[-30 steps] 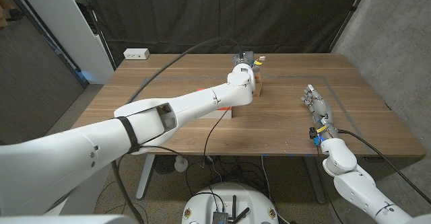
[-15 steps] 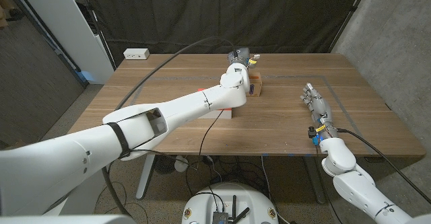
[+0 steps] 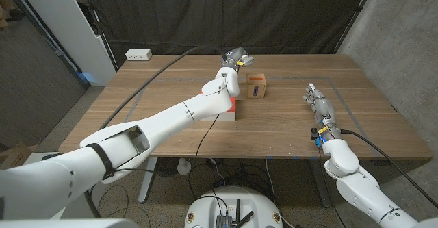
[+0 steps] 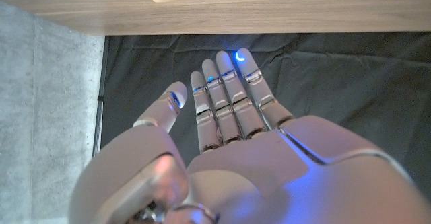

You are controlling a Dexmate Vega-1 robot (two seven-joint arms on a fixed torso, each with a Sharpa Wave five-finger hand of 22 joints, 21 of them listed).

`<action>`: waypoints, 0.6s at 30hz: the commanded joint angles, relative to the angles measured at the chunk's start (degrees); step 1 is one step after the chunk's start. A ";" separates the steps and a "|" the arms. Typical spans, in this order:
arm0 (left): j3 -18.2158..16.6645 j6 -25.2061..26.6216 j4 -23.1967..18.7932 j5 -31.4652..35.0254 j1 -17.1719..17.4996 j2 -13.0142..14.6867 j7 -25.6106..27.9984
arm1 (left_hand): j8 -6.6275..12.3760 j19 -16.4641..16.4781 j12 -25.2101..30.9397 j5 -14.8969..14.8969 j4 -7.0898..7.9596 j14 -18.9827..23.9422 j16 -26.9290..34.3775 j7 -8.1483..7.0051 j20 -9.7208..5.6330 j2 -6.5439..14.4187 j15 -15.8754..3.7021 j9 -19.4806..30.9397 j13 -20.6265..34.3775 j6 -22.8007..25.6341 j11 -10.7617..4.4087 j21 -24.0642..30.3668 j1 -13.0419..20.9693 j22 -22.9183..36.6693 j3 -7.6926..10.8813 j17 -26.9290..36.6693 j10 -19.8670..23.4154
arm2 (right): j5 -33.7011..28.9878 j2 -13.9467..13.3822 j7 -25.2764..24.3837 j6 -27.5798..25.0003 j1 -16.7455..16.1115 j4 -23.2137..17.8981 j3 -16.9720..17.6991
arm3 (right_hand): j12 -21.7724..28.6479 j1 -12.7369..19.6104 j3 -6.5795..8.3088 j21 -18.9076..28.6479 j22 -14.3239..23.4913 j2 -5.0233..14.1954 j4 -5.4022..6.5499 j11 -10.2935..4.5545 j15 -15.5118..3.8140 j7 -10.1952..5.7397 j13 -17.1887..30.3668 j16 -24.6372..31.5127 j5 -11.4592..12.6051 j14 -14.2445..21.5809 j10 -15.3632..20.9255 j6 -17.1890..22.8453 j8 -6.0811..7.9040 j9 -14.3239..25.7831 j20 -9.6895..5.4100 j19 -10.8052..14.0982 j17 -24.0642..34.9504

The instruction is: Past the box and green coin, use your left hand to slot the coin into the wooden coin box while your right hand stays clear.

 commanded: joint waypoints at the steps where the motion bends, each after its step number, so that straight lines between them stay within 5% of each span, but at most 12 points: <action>1: -12.46 -17.04 -8.91 -9.85 11.27 10.84 -2.43 | -0.55 -5.68 -3.64 -0.68 -0.32 -6.13 -3.26 -0.32 0.60 -2.36 1.16 -0.45 0.24 -3.36 1.33 -3.68 0.16 -0.02 -1.70 0.33 -4.96 | -2.15 0.66 -1.29 -0.90 0.17 -1.72 -1.16 | 0.40 0.37 -0.29 0.18 0.19 -0.13 -0.03 -0.04 -0.12 -0.24 0.14 0.25 0.26 0.36 0.47 0.56 0.14 0.09 0.16 0.31 0.24; 5: -16.10 -21.88 -11.12 -12.47 15.41 14.51 -3.01 | -1.14 -9.66 -6.58 -1.30 0.01 -10.37 -5.84 -0.44 0.20 -4.42 1.63 -1.16 0.31 -7.84 2.42 -7.01 -0.68 -0.09 -4.05 0.24 -9.29 | -2.49 1.00 -1.47 -0.92 0.10 -2.30 -1.58 | 0.38 0.36 -0.30 0.19 0.19 -0.12 -0.02 -0.09 -0.08 -0.27 0.14 0.24 0.25 0.35 0.44 0.57 0.13 0.09 0.20 0.34 0.24; 13: -23.73 -32.00 -14.21 -17.30 24.87 20.87 -2.11 | -1.58 -13.78 -12.10 -2.13 0.77 -17.76 -11.32 2.75 -2.40 -7.45 2.44 -3.44 0.14 -17.21 4.71 -13.28 -3.75 -0.13 -9.02 0.07 -16.90 | -2.25 1.77 -0.77 -0.24 0.28 -2.90 -2.50 | 0.39 0.26 -0.35 0.18 0.19 -0.14 0.03 -0.16 -0.15 -0.01 0.14 0.25 0.23 0.38 0.52 0.92 0.23 0.09 0.16 0.36 0.26; 18: -29.09 -39.77 -13.62 -22.18 31.56 22.85 -0.76 | -1.66 -16.06 -14.62 -2.47 1.16 -21.16 -14.10 3.48 -3.66 -8.61 3.41 -4.37 0.01 -21.56 5.57 -16.62 -5.84 -0.15 -11.17 0.04 -20.27 | -0.95 2.35 1.04 0.53 0.94 -2.21 -3.50 | 0.34 0.13 -0.41 0.22 0.19 -0.14 0.10 -0.07 -0.56 0.61 0.14 0.27 0.20 0.44 0.45 1.28 0.32 0.09 -0.09 0.52 0.28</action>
